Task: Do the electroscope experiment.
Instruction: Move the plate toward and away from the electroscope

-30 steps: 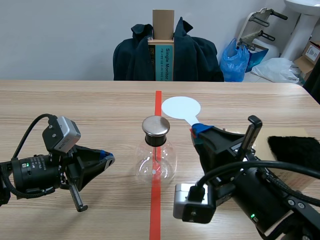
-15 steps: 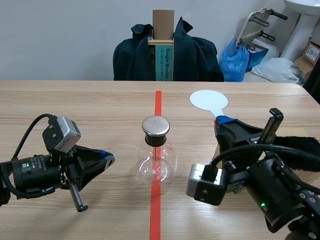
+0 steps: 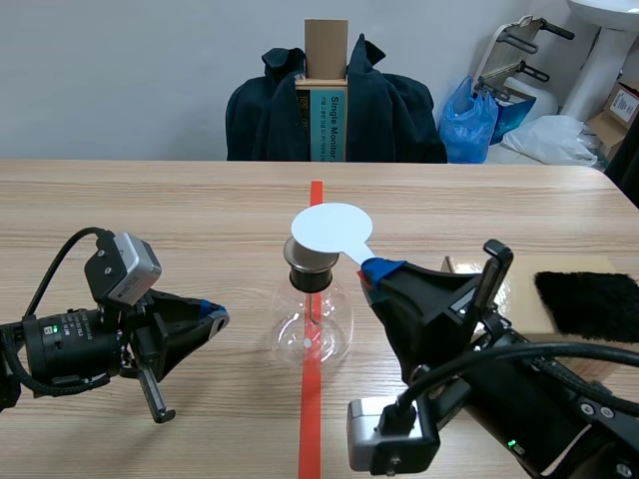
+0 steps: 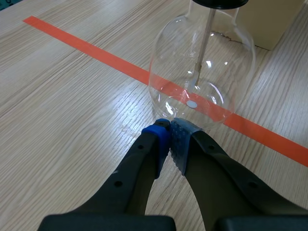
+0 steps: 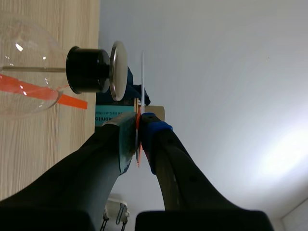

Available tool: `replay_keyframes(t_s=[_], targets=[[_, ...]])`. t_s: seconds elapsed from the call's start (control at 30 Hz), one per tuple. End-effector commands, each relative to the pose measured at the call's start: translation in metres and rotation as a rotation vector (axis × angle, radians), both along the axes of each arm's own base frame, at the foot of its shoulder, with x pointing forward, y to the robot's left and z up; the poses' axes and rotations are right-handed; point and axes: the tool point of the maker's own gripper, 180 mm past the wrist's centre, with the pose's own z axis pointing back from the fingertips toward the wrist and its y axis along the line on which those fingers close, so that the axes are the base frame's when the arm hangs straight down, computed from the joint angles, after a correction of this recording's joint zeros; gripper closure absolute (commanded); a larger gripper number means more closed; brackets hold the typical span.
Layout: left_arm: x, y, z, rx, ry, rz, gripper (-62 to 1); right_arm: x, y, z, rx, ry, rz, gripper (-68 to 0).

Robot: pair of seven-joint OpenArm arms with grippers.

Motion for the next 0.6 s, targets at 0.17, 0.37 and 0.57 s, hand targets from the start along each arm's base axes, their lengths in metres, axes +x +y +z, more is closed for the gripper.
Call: replay_keyframes(t_s=[0.17,0.37,0.57], targets=[[0.0042,-0.0039,0.011,-0.032,-0.027,0.003,-3.1,-0.0021,0.0048,0.0076,0.002,-0.032,0.048,-0.8],[0.0042,-0.0039,0.011,-0.032,-0.027,0.003,-3.1,-0.0055,0.0079,0.0068,0.0,-0.027,0.073,-0.8],[0.0042,-0.0039,0.011,-0.032,-0.027,0.003,-3.1,-0.0061,0.0083,0.0067,0.0,-0.026,0.076,-0.8]])
